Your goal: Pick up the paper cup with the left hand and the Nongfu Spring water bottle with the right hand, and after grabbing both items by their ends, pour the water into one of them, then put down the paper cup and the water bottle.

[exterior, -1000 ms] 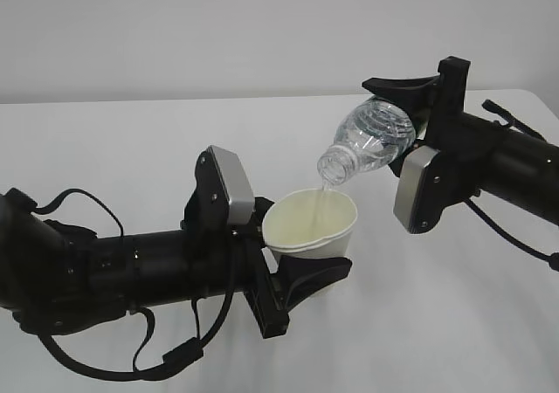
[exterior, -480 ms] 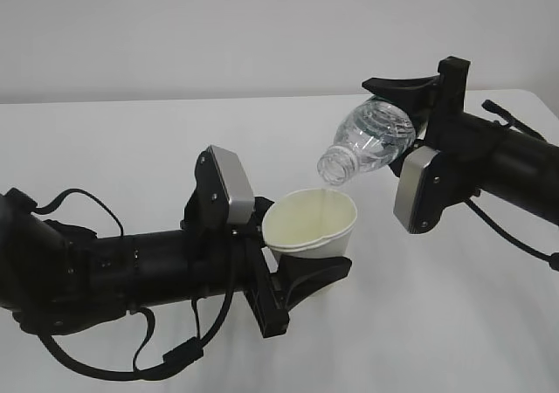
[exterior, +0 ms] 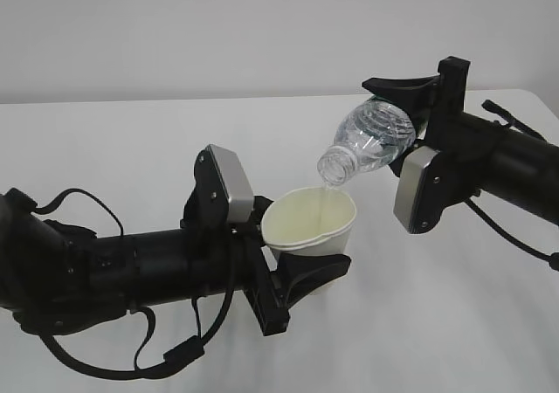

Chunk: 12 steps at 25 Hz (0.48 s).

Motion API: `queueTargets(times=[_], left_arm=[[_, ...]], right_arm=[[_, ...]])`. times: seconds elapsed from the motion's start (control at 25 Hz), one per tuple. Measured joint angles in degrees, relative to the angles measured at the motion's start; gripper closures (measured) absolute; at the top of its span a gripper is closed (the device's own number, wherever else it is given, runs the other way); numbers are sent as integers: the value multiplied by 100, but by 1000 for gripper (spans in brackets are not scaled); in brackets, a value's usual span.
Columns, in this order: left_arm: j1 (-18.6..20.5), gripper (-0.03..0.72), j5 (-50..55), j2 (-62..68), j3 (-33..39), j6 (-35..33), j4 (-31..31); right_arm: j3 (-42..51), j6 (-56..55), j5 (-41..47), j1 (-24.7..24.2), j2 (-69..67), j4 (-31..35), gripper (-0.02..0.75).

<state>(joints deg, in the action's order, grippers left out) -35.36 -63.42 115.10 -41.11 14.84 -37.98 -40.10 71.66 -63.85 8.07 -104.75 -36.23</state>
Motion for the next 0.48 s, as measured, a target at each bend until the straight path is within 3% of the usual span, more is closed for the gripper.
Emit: queueTargets(times=[0.48], left_arm=[[0,232,0,0,0,0,10]], right_arm=[[0,69,0,0,0,0,273]])
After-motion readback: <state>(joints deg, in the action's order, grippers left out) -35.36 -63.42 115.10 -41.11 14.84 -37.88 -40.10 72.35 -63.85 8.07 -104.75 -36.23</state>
